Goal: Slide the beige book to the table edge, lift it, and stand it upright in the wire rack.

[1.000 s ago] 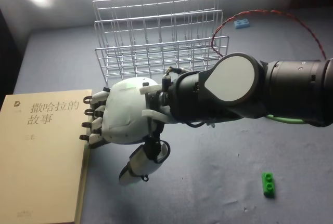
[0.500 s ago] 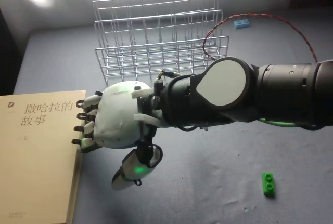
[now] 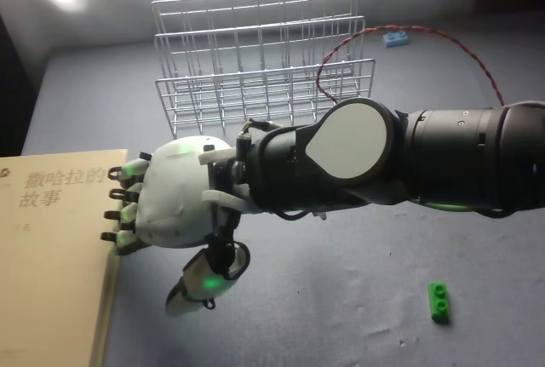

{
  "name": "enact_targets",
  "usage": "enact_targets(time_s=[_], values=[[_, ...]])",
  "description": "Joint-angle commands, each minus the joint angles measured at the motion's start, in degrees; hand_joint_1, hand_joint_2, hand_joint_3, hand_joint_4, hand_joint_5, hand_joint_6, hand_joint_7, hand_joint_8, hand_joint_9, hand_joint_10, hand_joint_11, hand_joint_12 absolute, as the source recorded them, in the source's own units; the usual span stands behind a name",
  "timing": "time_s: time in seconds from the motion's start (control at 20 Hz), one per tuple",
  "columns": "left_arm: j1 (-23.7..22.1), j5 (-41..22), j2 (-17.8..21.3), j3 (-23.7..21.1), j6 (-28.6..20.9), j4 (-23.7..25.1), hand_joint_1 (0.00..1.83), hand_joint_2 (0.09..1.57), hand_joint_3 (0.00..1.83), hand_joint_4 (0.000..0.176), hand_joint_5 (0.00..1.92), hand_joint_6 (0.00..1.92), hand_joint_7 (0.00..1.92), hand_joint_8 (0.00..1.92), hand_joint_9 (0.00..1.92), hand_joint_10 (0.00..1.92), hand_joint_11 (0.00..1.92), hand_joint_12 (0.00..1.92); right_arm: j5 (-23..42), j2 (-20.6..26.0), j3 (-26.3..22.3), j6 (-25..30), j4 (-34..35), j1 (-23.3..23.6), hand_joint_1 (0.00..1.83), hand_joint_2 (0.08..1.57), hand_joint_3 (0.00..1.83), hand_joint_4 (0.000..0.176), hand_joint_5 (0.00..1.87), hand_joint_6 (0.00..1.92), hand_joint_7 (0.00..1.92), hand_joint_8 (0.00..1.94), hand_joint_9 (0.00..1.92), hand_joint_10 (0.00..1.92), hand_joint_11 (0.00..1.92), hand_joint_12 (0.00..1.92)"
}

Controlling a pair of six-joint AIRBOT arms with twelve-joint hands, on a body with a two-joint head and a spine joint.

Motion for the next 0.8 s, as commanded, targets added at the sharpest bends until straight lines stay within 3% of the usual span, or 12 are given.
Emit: enact_targets(time_s=[0.0, 0.75], values=[[0.1, 5.02, 0.59, 0.25, -0.48, 0.46, 0.7, 0.98, 0.0, 0.0, 0.28, 0.0, 0.29, 0.0, 0.29, 0.0, 0.0, 0.72, -2.69, -0.1, -0.07, 0.12, 1.06, 0.75, 0.17, 1.16, 0.0, 0.0, 0.31, 0.0, 0.32, 0.0, 0.31, 0.01, 0.0, 0.87], [0.14, 5.48, 0.74, 0.13, -0.47, 1.14, 0.68, 0.99, 0.0, 0.0, 0.24, 0.0, 0.27, 0.0, 0.28, 0.0, 0.0, 0.71, -3.71, -0.93, -0.02, -0.21, 1.06, 0.71, 0.22, 1.15, 0.0, 0.0, 0.29, 0.0, 0.3, 0.0, 0.29, 0.0, 0.0, 0.8]])
